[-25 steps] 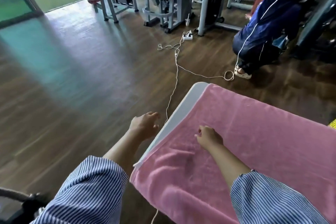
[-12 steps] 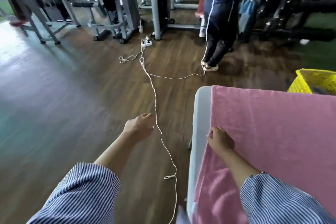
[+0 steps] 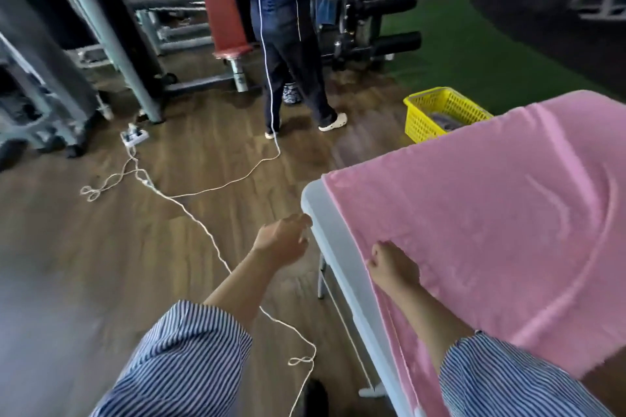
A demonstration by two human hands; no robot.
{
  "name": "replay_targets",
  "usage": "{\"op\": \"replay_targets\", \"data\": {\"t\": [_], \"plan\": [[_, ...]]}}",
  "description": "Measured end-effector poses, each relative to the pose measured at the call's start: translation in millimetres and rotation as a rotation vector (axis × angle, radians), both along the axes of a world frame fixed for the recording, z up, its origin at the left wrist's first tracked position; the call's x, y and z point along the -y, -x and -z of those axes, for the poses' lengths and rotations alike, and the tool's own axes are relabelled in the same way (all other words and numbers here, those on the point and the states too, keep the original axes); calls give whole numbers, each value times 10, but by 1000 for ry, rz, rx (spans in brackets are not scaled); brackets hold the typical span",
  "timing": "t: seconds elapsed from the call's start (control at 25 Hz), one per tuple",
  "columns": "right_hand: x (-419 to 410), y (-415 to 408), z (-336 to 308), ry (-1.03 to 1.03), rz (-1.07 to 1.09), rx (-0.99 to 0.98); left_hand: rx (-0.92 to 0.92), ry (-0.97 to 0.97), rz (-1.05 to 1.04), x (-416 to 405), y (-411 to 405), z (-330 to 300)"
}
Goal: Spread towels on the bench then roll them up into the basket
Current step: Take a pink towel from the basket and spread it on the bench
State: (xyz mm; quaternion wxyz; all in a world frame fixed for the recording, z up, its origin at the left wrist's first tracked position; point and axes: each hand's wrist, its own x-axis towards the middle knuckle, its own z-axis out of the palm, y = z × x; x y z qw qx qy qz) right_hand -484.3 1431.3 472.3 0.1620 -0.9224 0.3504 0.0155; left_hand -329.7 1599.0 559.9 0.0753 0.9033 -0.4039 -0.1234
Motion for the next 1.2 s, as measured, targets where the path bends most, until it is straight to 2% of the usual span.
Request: {"op": "replay_targets", "data": {"t": [0.24,0.4,0.56,0.64,0.72,0.84,0.96,1.08,1.2], "plan": [[120,67,21,-16,117,6,-25,18,130,389,-569,100],[117,506,126,-6,74,-44,-14,-15,271,703,-675,333],[-55,1000,209,-26,142,9,39,-75,466,1070,-784,650],[-147,1168,245,8,220,52,43,-102,547,1317,-842,760],[-236,1203,185,-85,320,20,59,-118,606,1541,-926,840],[-361,1182,180,-172,452,-92,155,-172,749,1856,-1109,957],[-544,1060,229,-184,641,-102,248,-216,895,1969,-1403,1067],[-769,924,253,-143,779,-138,152,-53,1051,2007,-1782,1242],[-1059,900,272,-135,921,-111,59,-67,1173,2131,-2155,1526]]}}
